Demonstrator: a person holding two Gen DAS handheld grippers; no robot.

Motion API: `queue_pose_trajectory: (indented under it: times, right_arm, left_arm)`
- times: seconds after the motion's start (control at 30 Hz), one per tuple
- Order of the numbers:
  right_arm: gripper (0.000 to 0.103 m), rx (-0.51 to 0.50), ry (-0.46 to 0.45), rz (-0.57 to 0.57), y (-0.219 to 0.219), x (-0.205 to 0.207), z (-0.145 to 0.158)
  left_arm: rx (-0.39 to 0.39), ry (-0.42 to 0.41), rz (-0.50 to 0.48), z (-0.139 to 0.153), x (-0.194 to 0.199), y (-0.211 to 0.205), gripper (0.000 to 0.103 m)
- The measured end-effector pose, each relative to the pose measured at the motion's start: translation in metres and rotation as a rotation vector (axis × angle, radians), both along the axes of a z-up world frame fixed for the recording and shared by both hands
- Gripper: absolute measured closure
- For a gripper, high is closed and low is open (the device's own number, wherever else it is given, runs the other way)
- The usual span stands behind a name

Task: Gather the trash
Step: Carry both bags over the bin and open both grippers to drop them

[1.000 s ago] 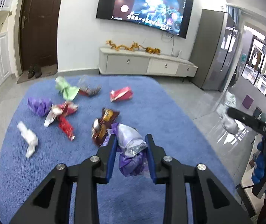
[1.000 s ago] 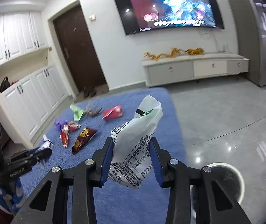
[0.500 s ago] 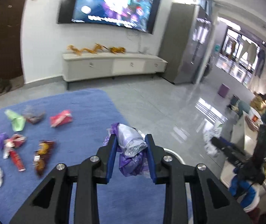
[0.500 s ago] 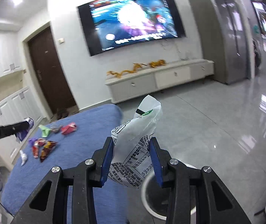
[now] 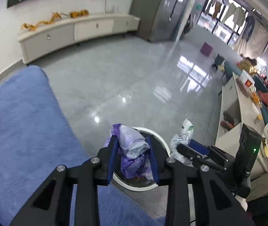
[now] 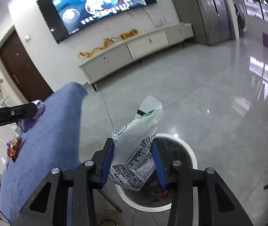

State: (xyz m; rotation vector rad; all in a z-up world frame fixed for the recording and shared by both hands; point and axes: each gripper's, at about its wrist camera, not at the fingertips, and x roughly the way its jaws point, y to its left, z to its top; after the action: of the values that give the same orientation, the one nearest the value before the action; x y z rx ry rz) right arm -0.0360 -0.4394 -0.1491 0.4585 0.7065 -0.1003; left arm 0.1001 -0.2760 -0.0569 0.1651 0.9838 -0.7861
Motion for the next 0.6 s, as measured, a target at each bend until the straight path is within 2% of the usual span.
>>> queue_pose_trajectory:
  times: [0.1,0.23,0.27,0.37,0.4,0.43,0.6]
  right_arm:
    - [0.063,0.034,0.058,-0.008,-0.007,0.013,-0.023]
    - [0.061,0.037,0.126,-0.021,-0.009,0.022,-0.047]
    - [0.058,0.038,0.139,-0.026,-0.010,0.023,-0.051]
    - [0.036,0.046,0.161,-0.051,-0.016,0.021,-0.060]
    - [0.032,0.049,0.163,-0.059,-0.018,0.020,-0.061]
    - [0.032,0.050,0.167,-0.068,-0.020,0.020,-0.062]
    - [0.031,0.045,0.163,-0.094,-0.021,0.013,-0.056]
  left_arm:
    - [0.033,0.036,-0.015,-0.020,0.011,-0.019,0.072]
    - [0.032,0.129,-0.027,-0.048,0.022,-0.039,0.070]
    - [0.030,0.148,-0.036,-0.052,0.025,-0.043,0.068]
    - [0.040,0.172,-0.048,-0.060,0.028,-0.052,0.058]
    - [0.043,0.175,-0.053,-0.062,0.028,-0.055,0.055]
    - [0.046,0.173,-0.057,-0.063,0.027,-0.057,0.052]
    - [0.044,0.162,-0.048,-0.058,0.023,-0.056,0.051]
